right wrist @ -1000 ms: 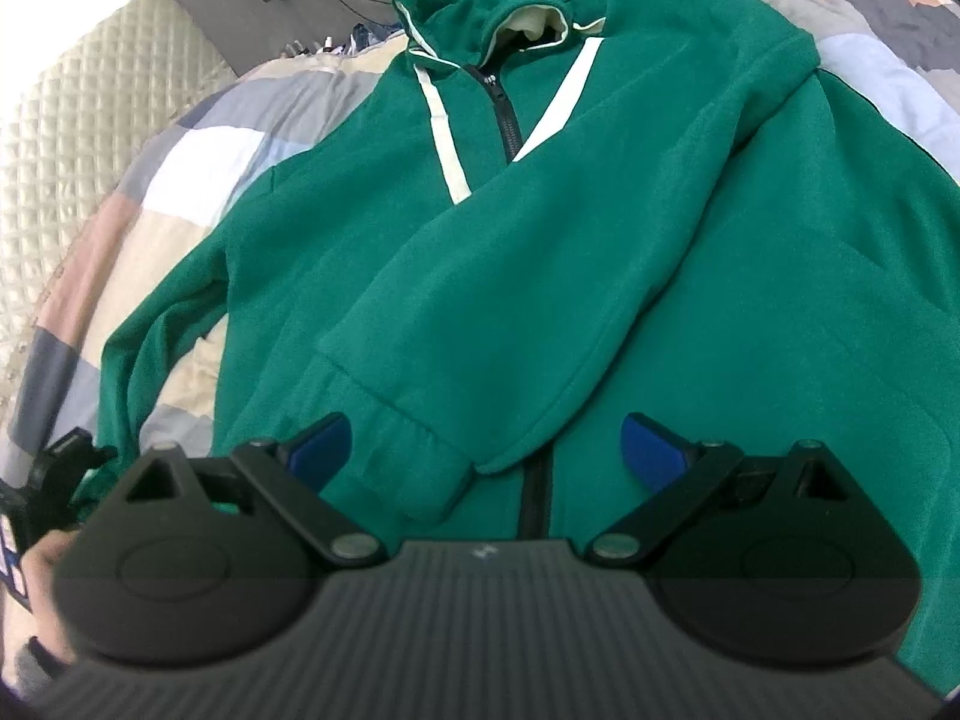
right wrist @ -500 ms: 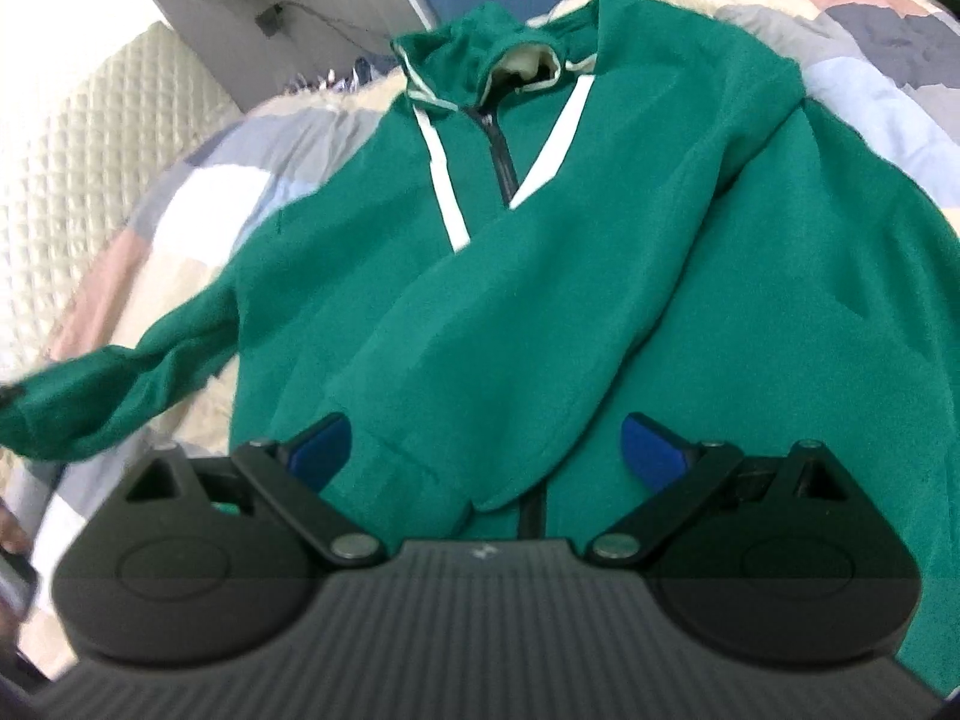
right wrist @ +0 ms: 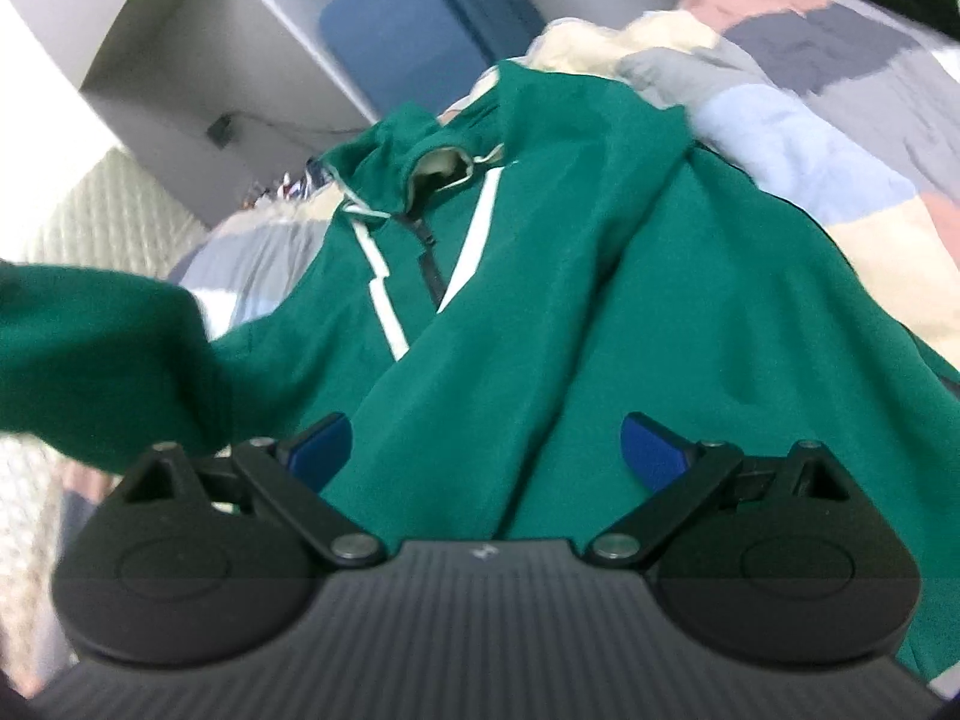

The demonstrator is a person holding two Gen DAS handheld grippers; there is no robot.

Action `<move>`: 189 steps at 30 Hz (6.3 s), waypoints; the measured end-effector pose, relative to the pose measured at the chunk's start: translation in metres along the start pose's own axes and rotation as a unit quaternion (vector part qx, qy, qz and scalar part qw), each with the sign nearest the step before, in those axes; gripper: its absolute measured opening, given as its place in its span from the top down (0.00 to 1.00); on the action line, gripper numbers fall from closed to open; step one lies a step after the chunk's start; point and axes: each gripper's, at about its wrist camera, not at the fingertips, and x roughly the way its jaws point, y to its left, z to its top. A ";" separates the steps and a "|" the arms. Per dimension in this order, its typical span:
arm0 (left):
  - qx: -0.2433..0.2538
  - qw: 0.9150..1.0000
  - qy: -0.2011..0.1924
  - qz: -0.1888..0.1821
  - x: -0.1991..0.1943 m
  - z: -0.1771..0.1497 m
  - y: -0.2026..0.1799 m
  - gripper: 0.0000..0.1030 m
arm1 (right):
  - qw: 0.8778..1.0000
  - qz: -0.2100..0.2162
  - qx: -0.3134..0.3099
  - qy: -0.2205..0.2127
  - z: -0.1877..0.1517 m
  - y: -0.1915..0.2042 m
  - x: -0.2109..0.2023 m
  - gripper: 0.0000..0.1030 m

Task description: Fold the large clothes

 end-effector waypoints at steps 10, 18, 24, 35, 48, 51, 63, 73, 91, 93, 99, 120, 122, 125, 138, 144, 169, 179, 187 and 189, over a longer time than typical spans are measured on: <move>0.032 0.990 0.134 -0.014 0.076 -0.089 -0.022 0.57 | 1.000 -0.012 0.009 -0.011 0.001 -0.018 0.002 0.05; 0.037 0.986 0.148 -0.070 0.042 -0.100 0.022 0.22 | 1.000 0.019 0.020 -0.006 0.001 -0.018 0.004 0.05; 0.041 0.988 0.151 0.011 0.018 -0.110 0.073 0.22 | 0.999 0.036 -0.009 0.013 -0.005 -0.005 0.014 0.05; -0.009 0.973 0.212 0.087 0.036 -0.137 0.143 0.23 | 0.988 0.066 -0.133 0.044 -0.027 0.050 0.039 0.13; -0.032 0.973 0.214 0.079 0.044 -0.136 0.151 0.23 | 0.975 0.022 -0.217 -0.047 -0.007 0.075 0.025 0.74; -0.033 0.974 0.213 0.076 0.043 -0.136 0.151 0.23 | 0.975 -0.024 -0.210 -0.067 0.012 0.067 0.027 0.74; -0.030 0.977 0.193 0.082 0.037 -0.133 0.148 0.22 | 0.982 -0.127 -0.137 -0.008 0.033 0.022 0.066 0.69; -0.024 0.987 0.145 0.062 0.024 -0.118 0.141 0.22 | 0.986 -0.065 -0.133 -0.081 0.036 0.039 0.027 0.35; -0.062 0.991 0.122 0.013 0.095 -0.066 0.117 0.22 | 0.981 -0.036 -0.192 -0.020 0.023 0.050 0.063 0.50; -0.044 0.990 0.137 0.010 0.120 -0.062 0.114 0.22 | 0.982 -0.047 -0.184 -0.001 0.021 0.043 0.073 0.50; -0.059 0.975 0.211 0.035 0.184 -0.078 0.134 0.22 | 0.978 -0.057 -0.200 0.009 0.016 0.037 0.090 0.50; 0.033 0.987 0.156 -0.014 0.167 0.005 0.100 0.21 | 0.982 0.026 -0.181 -0.055 0.083 0.069 0.063 0.34; 0.029 0.989 0.146 -0.011 0.184 0.018 0.096 0.21 | 0.981 0.028 -0.181 -0.058 0.101 0.073 0.078 0.34; 0.008 0.989 0.146 -0.001 0.224 0.035 0.099 0.21 | 0.977 0.021 -0.204 -0.066 0.128 0.080 0.109 0.34; -0.020 0.983 0.185 -0.005 0.465 0.073 0.118 0.22 | 0.980 0.053 -0.190 -0.031 0.220 0.078 0.295 0.34; -0.015 0.979 0.203 -0.023 0.525 0.073 0.124 0.62 | 0.968 0.026 -0.250 -0.017 0.216 0.085 0.327 0.51; 0.064 0.988 0.100 -0.095 0.138 0.114 0.033 0.85 | 0.950 0.048 -0.276 -0.136 0.144 0.125 0.062 0.88; 0.040 0.983 0.151 -0.097 0.017 -0.044 0.037 0.85 | 0.965 -0.022 -0.261 -0.018 0.042 0.081 0.039 0.88; 0.003 0.974 0.215 -0.075 0.019 -0.131 0.068 0.84 | 0.975 -0.031 -0.219 0.030 0.022 0.050 0.060 0.87; -0.005 0.974 0.213 -0.078 0.017 -0.138 0.077 0.83 | 0.976 -0.028 -0.215 0.026 0.022 0.053 0.060 0.87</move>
